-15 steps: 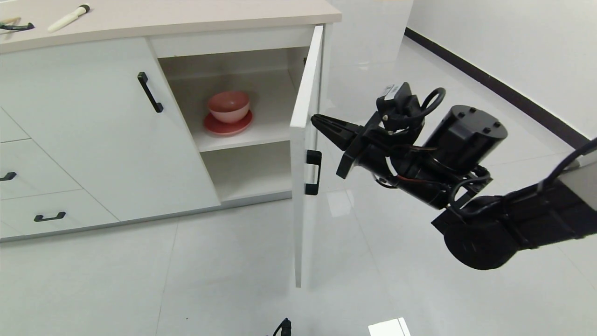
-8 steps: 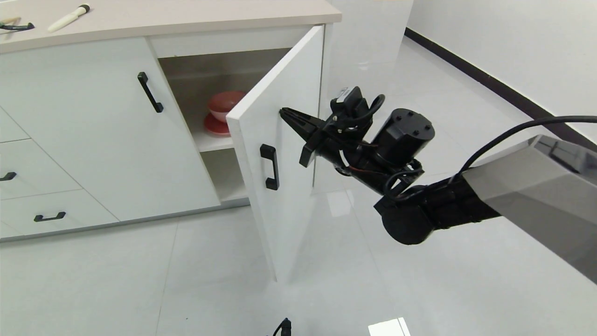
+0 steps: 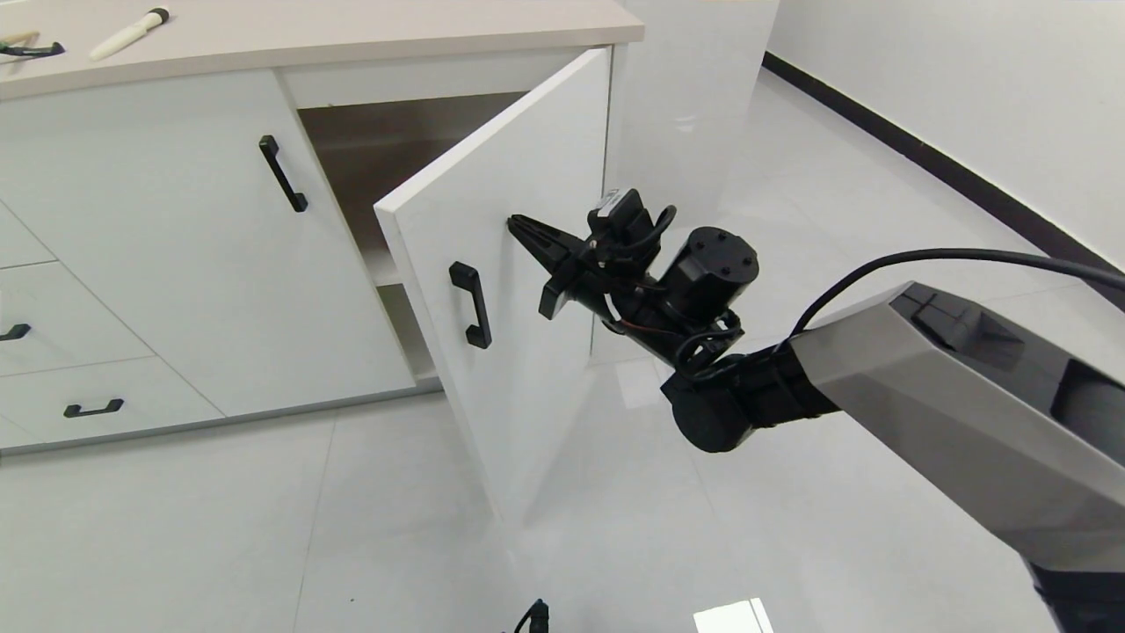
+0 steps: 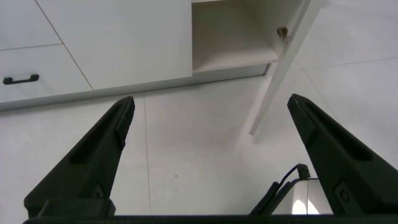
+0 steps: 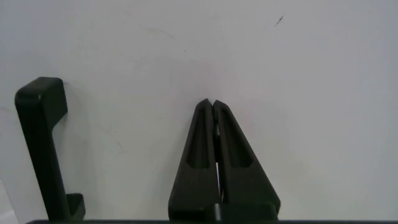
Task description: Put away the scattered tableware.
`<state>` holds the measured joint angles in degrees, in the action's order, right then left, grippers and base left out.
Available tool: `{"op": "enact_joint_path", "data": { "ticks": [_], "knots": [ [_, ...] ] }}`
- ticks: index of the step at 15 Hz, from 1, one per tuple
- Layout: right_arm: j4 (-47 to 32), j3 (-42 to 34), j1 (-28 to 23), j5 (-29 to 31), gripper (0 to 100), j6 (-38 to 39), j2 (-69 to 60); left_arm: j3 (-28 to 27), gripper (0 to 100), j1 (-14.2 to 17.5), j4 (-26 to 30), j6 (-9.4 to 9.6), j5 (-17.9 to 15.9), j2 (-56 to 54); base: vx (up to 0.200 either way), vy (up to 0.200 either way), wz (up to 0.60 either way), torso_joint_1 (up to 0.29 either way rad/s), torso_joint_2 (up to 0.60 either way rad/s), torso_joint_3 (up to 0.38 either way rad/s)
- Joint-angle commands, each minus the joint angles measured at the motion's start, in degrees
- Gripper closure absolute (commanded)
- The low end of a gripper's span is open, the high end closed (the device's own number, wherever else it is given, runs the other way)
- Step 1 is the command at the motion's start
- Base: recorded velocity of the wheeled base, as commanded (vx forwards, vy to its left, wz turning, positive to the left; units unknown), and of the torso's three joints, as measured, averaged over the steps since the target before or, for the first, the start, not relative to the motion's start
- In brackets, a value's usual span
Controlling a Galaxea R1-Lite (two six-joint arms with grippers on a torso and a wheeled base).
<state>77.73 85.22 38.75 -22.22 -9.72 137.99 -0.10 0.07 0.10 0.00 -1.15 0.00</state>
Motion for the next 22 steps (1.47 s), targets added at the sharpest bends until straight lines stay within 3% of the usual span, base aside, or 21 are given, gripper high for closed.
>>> {"op": "enact_joint_path", "data": {
  "ticks": [1,7,10,13,14,16,17,18,20,22],
  "knots": [
    [0.06,1.0,0.36,-0.01,100,-0.04,0.44,0.01,0,0.01,-0.01,0.0,0.0,0.09,0.0,0.0,0.0,0.0,0.0,0.0],
    [0.23,9.96,0.71,-0.01,100,-0.04,5.63,0.01,0,0.01,-0.01,0.0,0.0,0.09,0.0,0.0,0.0,0.0,0.0,0.0],
    [0.58,8.82,0.53,-0.1,100,0.05,2.55,0.01,0,0.01,-0.01,0.0,0.0,0.09,0.0,0.0,0.0,0.0,0.0,0.0],
    [3.31,-11.22,0.27,-0.01,100,0.49,-14.41,0.01,0,0.01,0.08,0.18,0.09,0.09,0.0,0.0,0.0,0.0,0.0,0.0],
    [5.07,-25.46,0.45,-0.1,100,0.49,-25.66,0.1,0,0.01,0.08,0.18,0.09,0.09,0.0,0.0,0.0,0.0,0.0,0.0],
    [4.89,-39.61,0.27,-0.36,100,0.49,-38.93,0.1,0,0.01,0.08,0.26,0.09,0.09,0.0,0.0,0.0,0.0,0.0,0.0],
    [4.71,-51.47,-2.02,-0.1,100,0.58,-51.68,0.1,0,0.01,0.08,0.18,0.09,0.0,0.0,0.0,0.0,0.0,0.0,0.0],
    [4.27,-57.1,-5.27,-0.19,100,0.58,-58.8,0.01,0,0.01,0.08,0.18,0.09,0.0,0.0,0.0,0.0,0.0,0.0,0.0],
    [2.17,-65.54,-12.12,-0.1,100,0.49,-71.36,0.01,0,0.01,0.08,0.26,0.09,0.09,0.0,0.0,0.0,0.0,0.0,0.0],
    [0.93,-72.22,-22.85,-0.36,100,0.22,-83.32,0.01,0,0.01,-0.01,0.18,0.09,0.09,0.0,0.0,0.0,0.0,0.0,0.0]
  ]
}}
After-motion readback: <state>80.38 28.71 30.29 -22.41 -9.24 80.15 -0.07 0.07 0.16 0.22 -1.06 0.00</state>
